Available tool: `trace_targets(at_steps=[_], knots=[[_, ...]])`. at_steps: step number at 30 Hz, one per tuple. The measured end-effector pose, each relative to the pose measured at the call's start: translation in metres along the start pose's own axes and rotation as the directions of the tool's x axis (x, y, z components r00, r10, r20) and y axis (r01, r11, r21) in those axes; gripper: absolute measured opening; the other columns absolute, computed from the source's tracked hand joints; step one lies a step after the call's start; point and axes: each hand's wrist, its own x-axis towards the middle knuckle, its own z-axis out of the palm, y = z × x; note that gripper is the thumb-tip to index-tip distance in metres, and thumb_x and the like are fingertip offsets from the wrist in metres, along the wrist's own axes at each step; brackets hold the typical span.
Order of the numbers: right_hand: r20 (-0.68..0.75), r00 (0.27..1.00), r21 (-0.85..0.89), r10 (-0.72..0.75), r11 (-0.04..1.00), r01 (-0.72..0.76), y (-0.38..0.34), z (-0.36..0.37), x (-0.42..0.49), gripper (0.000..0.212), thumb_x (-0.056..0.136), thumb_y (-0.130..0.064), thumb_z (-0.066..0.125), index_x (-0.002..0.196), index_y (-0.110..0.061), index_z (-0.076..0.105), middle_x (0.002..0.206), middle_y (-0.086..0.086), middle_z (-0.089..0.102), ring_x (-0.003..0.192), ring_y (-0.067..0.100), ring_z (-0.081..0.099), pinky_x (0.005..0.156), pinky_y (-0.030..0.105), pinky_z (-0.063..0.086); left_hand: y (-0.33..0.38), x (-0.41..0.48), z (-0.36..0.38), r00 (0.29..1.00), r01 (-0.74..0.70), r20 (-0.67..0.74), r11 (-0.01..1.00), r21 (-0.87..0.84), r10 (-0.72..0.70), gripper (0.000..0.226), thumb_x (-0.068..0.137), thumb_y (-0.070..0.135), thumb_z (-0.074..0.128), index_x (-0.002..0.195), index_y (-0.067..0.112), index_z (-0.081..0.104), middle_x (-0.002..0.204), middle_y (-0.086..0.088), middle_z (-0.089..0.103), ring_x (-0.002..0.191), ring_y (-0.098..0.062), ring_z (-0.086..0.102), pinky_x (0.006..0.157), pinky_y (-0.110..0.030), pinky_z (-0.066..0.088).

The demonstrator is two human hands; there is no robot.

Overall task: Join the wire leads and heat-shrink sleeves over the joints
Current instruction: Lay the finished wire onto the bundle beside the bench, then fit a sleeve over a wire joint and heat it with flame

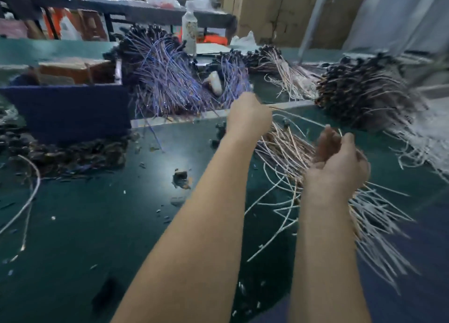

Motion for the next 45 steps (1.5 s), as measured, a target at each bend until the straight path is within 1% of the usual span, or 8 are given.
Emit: trace_targets(at_steps=[6, 13, 22, 24, 29, 34, 39, 45], knots=[[-0.052, 0.956, 0.064, 0.290, 0.956, -0.287, 0.005, -0.017, 0.026, 0.025, 0.096, -0.015, 0.055, 0.078, 0.002, 0.052, 0.078, 0.014, 0.062, 0.063, 0.016, 0.063, 0.069, 0.025, 0.057, -0.012, -0.003, 0.071, 0.971, 0.079, 0.231, 0.996, -0.050, -0.066, 0.052, 0.098, 0.012, 0.034, 0.148, 0.007, 0.022, 0.147, -0.018, 0.037, 0.132, -0.031, 0.040, 0.104, -0.032, 0.033], [0.120, 0.912, -0.166, 0.393, 0.913, -0.372, 0.023, -0.010, 0.021, 0.028, 0.098, -0.022, 0.051, 0.073, -0.010, 0.055, 0.058, 0.001, 0.062, 0.055, 0.011, 0.062, 0.055, 0.020, 0.055, -0.024, 0.003, 0.075, 0.948, 0.029, 0.317, 1.000, 0.000, -0.028, 0.049, 0.095, 0.008, 0.038, 0.143, 0.015, 0.039, 0.145, -0.015, 0.043, 0.130, -0.030, 0.043, 0.104, -0.029, 0.035], [0.293, 0.870, -0.503, 0.396, 0.838, -0.212, 0.074, 0.035, -0.051, 0.014, 0.093, -0.012, 0.051, 0.080, -0.015, 0.055, 0.049, -0.007, 0.058, 0.040, 0.004, 0.049, 0.038, 0.013, 0.038, -0.058, -0.008, -0.039, 0.986, 0.052, -0.117, 0.896, -0.441, -0.115, 0.021, 0.094, 0.010, 0.044, 0.104, 0.008, 0.062, 0.098, -0.016, 0.066, 0.090, -0.029, 0.061, 0.077, -0.035, 0.051], [0.393, 0.807, -0.568, 0.441, 0.807, -0.164, 0.091, 0.046, -0.078, 0.014, 0.093, -0.010, 0.053, 0.080, -0.015, 0.054, 0.057, -0.004, 0.059, 0.042, 0.005, 0.049, 0.039, 0.014, 0.038, -0.071, -0.017, -0.073, 0.962, 0.024, -0.222, 0.855, -0.517, -0.161, 0.018, 0.093, 0.008, 0.043, 0.096, 0.011, 0.060, 0.080, -0.006, 0.061, 0.069, -0.018, 0.053, 0.058, -0.025, 0.042], [0.599, 0.543, -0.718, 0.588, 0.695, 0.039, 0.145, 0.067, -0.167, 0.014, 0.091, -0.009, 0.057, 0.078, -0.015, 0.056, 0.072, 0.002, 0.062, 0.051, 0.009, 0.052, 0.046, 0.019, 0.043, -0.126, -0.047, -0.170, 0.762, -0.082, -0.513, 0.728, -0.681, -0.394, 0.016, 0.092, 0.005, 0.044, 0.091, 0.015, 0.056, 0.085, -0.004, 0.059, 0.067, -0.014, 0.050, 0.064, -0.026, 0.042], [0.681, 0.278, -0.621, 0.677, 0.334, 0.709, 0.201, 0.066, -0.241, 0.010, 0.085, -0.020, 0.063, 0.090, -0.012, 0.067, 0.089, 0.006, 0.068, 0.085, 0.025, 0.062, 0.072, 0.032, 0.050, -0.175, -0.070, -0.240, 0.525, -0.256, -0.586, 0.543, -0.800, -0.617, 0.012, 0.092, 0.003, 0.040, 0.094, 0.007, 0.051, 0.069, -0.002, 0.050, 0.052, -0.013, 0.041, 0.047, -0.022, 0.031], [0.563, 0.334, -0.470, 0.756, -0.040, 0.882, 0.229, 0.058, -0.261, 0.028, 0.084, -0.018, 0.057, 0.065, -0.012, 0.038, 0.072, 0.006, 0.045, 0.064, 0.025, 0.042, 0.045, 0.030, 0.024, -0.198, -0.078, -0.254, 0.423, -0.378, -0.503, 0.358, -0.854, -0.754, 0.017, 0.091, -0.001, 0.035, 0.098, 0.005, 0.049, 0.080, -0.006, 0.048, 0.060, -0.012, 0.041, 0.053, -0.022, 0.032], [0.573, 0.334, -0.490, 0.749, -0.014, 0.872, 0.235, 0.063, -0.264, 0.012, 0.084, -0.004, 0.048, 0.073, -0.007, 0.049, 0.079, 0.009, 0.051, 0.061, 0.022, 0.039, 0.048, 0.029, 0.029, -0.193, -0.072, -0.245, 0.419, -0.394, -0.495, 0.339, -0.855, -0.761, 0.016, 0.092, 0.000, 0.034, 0.099, 0.007, 0.047, 0.088, -0.008, 0.052, 0.069, -0.017, 0.043, 0.069, -0.030, 0.034]])
